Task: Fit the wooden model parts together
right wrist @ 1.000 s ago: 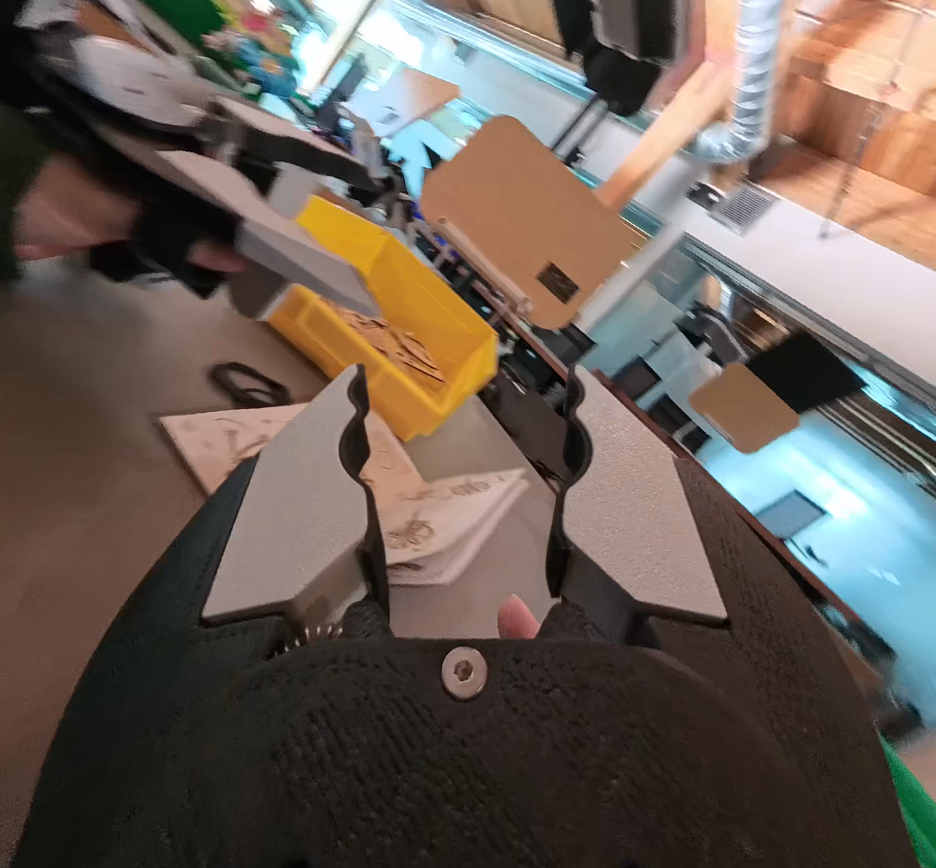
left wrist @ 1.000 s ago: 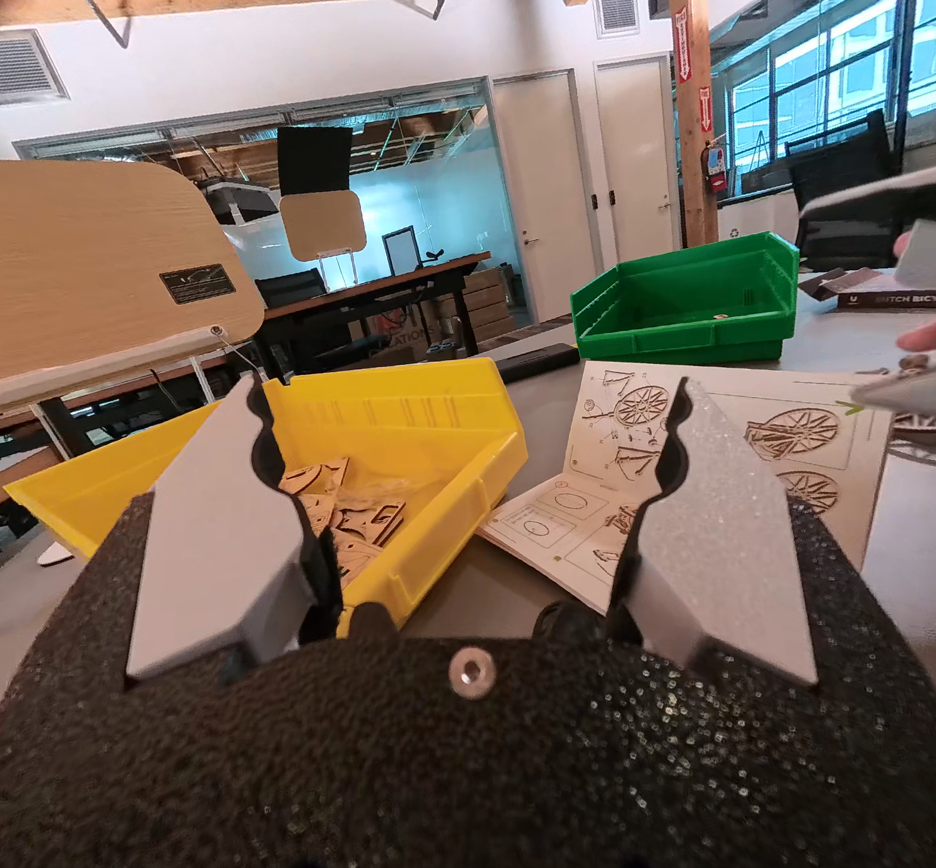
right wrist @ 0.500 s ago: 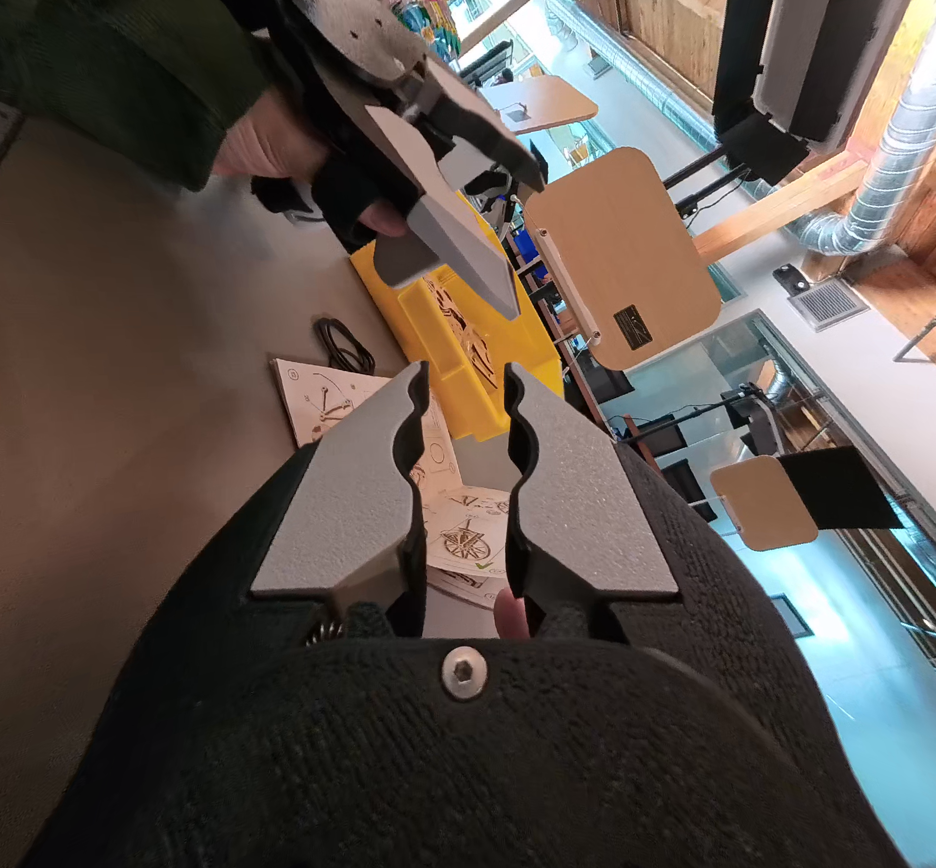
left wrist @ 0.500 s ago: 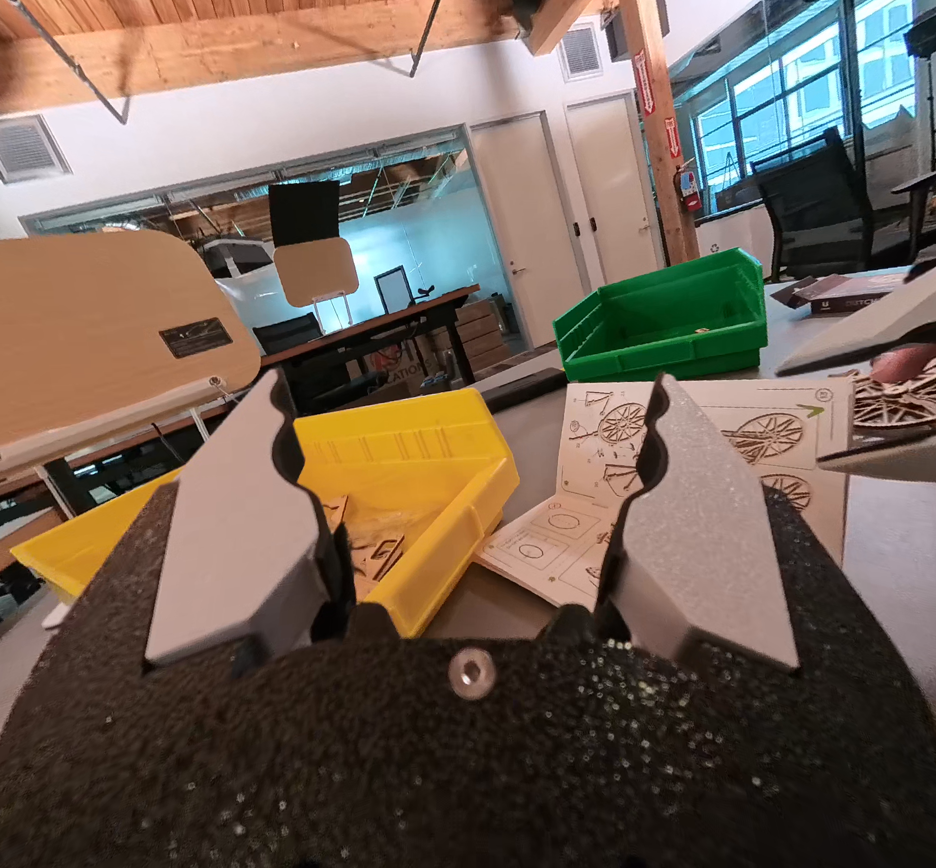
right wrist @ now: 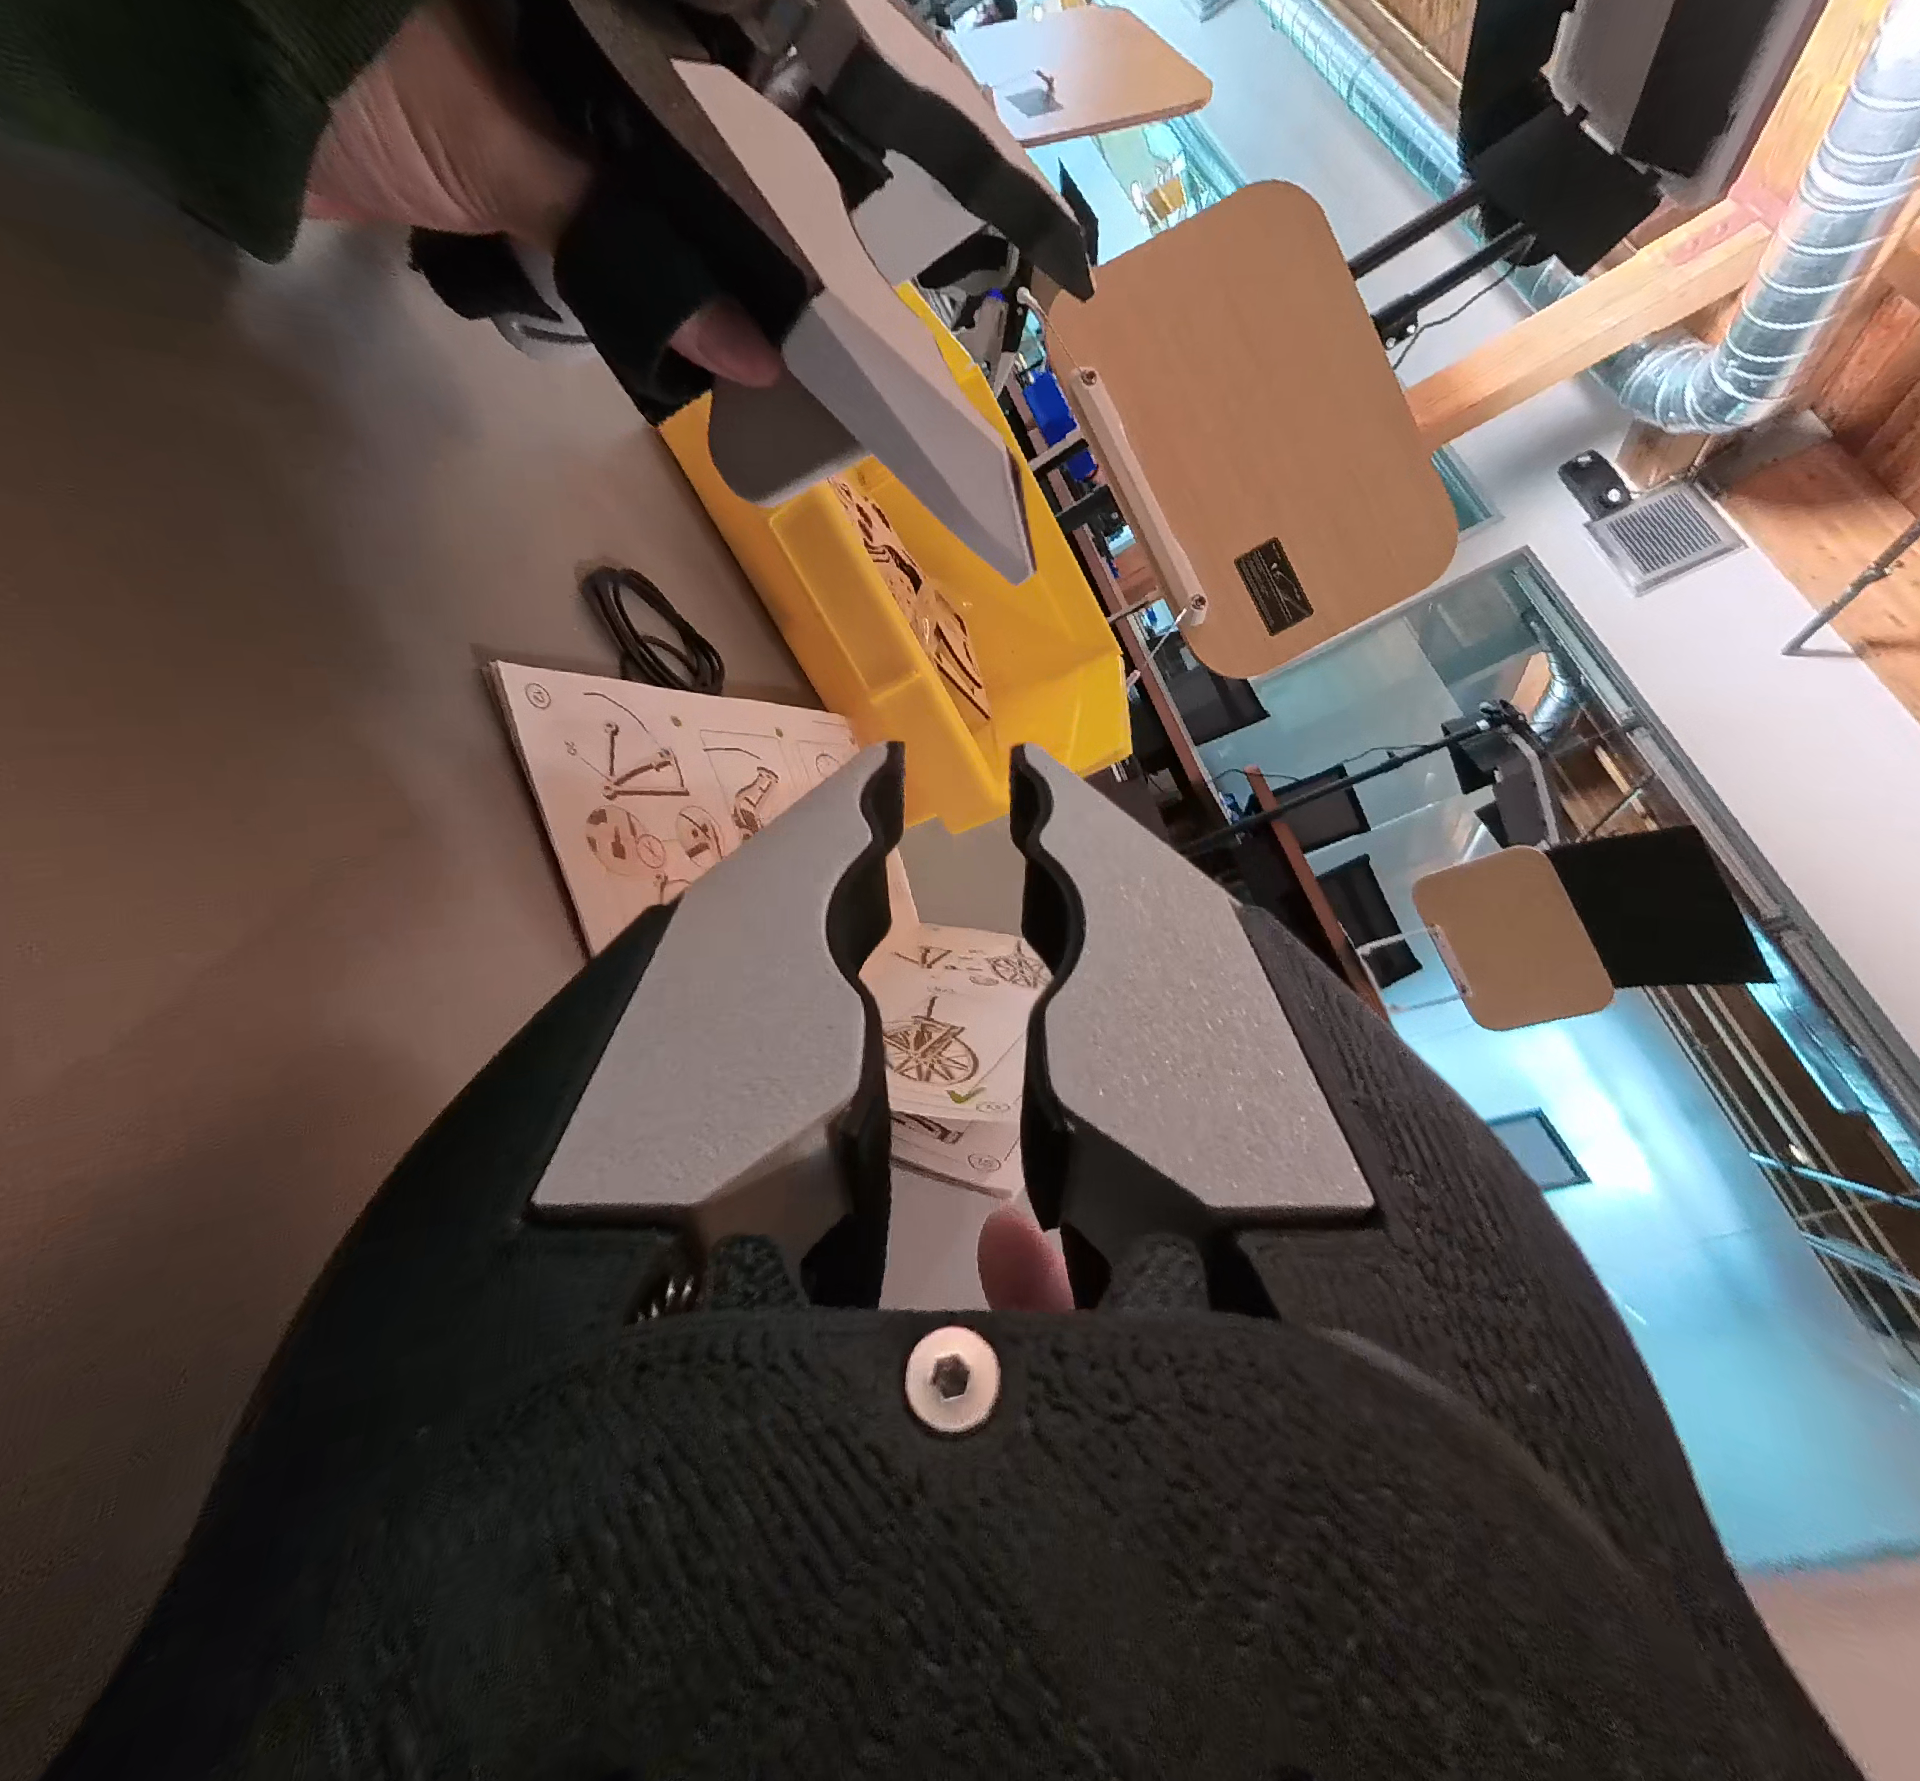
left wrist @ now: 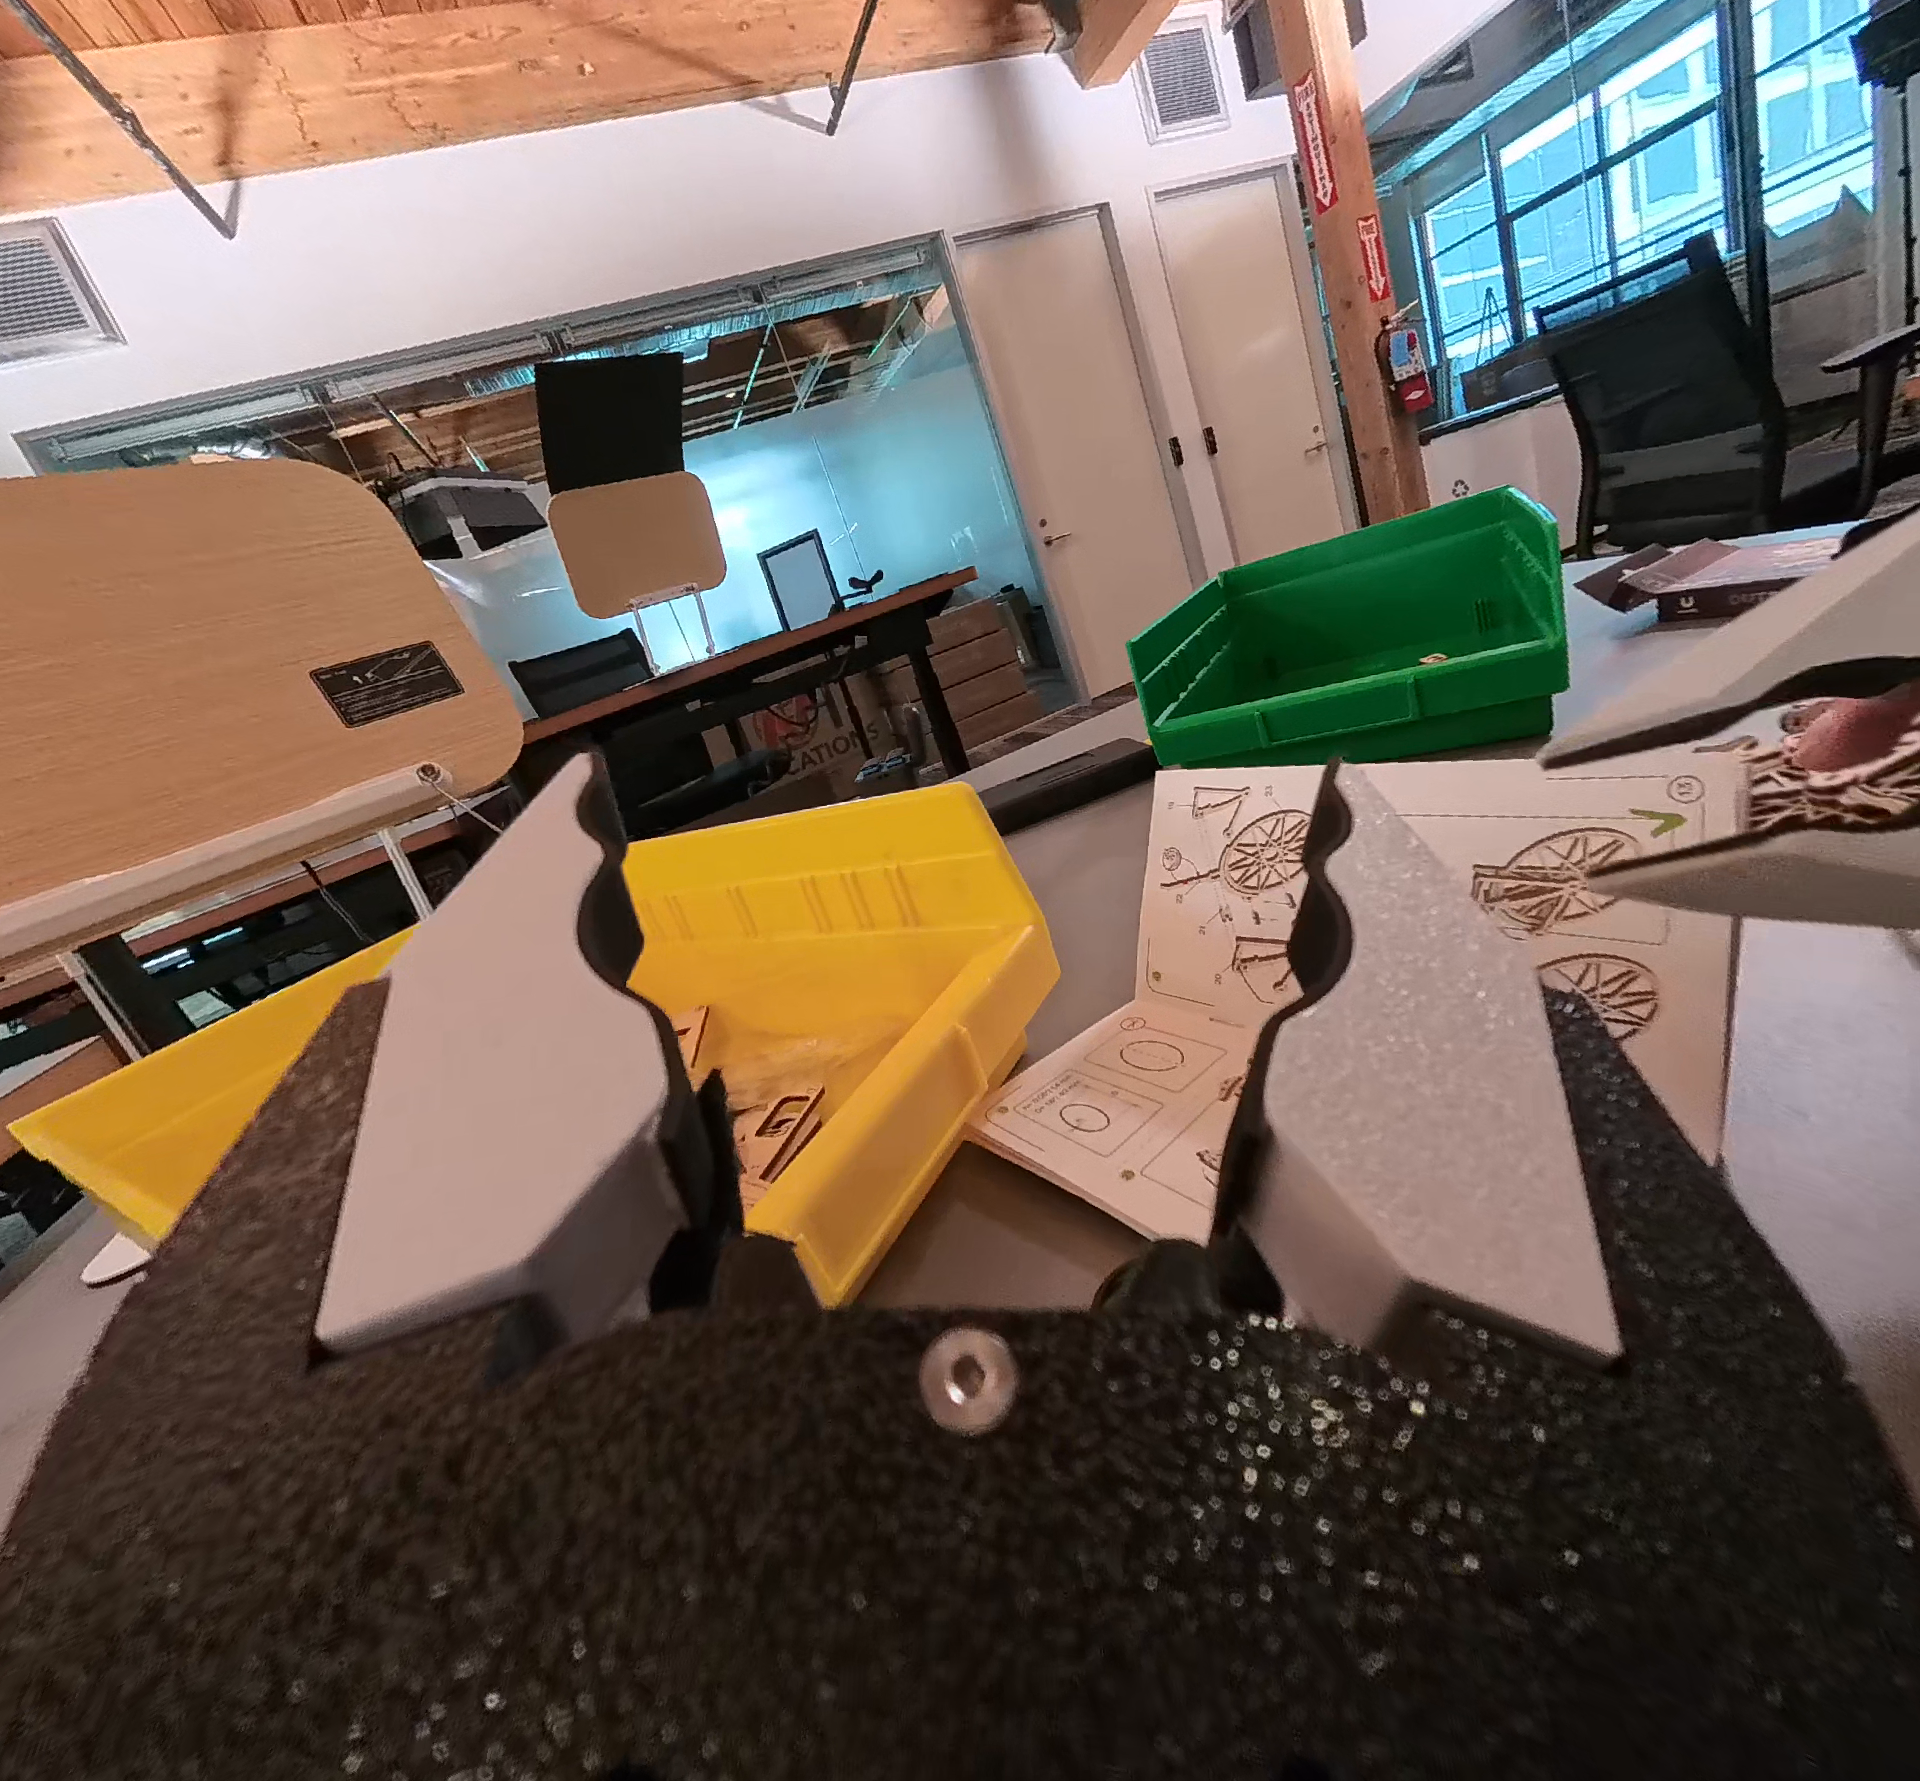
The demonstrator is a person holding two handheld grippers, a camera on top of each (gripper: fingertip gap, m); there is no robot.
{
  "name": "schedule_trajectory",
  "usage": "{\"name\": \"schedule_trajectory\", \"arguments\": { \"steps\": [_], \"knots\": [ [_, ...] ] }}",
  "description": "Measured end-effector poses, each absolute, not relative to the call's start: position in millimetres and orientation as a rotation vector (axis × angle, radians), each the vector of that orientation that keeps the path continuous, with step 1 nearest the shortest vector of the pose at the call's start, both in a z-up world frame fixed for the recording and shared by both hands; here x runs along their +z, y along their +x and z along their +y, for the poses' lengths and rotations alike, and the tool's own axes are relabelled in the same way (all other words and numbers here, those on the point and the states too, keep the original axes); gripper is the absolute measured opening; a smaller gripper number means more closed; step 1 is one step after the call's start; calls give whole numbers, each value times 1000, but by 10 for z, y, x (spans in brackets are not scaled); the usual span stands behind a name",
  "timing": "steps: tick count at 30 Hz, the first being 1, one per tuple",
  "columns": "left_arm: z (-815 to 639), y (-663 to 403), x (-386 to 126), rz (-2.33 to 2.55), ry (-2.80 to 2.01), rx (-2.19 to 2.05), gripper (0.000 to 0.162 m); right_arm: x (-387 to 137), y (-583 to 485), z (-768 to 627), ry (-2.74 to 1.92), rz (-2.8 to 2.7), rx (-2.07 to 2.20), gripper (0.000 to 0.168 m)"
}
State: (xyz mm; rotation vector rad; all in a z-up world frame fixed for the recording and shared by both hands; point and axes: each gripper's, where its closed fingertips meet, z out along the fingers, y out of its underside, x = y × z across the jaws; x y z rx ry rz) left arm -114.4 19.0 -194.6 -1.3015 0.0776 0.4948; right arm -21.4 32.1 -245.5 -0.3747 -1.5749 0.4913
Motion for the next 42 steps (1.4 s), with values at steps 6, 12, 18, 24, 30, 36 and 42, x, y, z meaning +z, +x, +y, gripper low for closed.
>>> {"name": "schedule_trajectory", "arguments": {
  "steps": [6, 12, 18, 24, 30, 36, 42],
  "knots": [
    [187, -1145, -1946, 79, -1302, 499, 126, -2457, -226, 374, -407, -1571, 477, 17],
    [120, -1254, -1902, 21, -1282, 549, 130, -2446, -233, 442, -450, -1557, 471, 16],
    [111, -1282, -1912, 9, -1289, 560, 127, -2447, -242, 477, -477, -1555, 477, 15],
    [122, -1277, -1928, 12, -1298, 553, 124, -2460, -251, 475, -478, -1562, 477, 15],
    [133, -1271, -1942, 17, -1307, 548, 121, -2475, -262, 473, -482, -1570, 481, 15],
    [140, -1267, -1952, 19, -1312, 543, 120, -2484, -269, 473, -485, -1575, 484, 15],
    [150, -1263, -1966, 22, -1321, 537, 119, -2496, -277, 472, -489, -1581, 486, 15]
  ]
}}
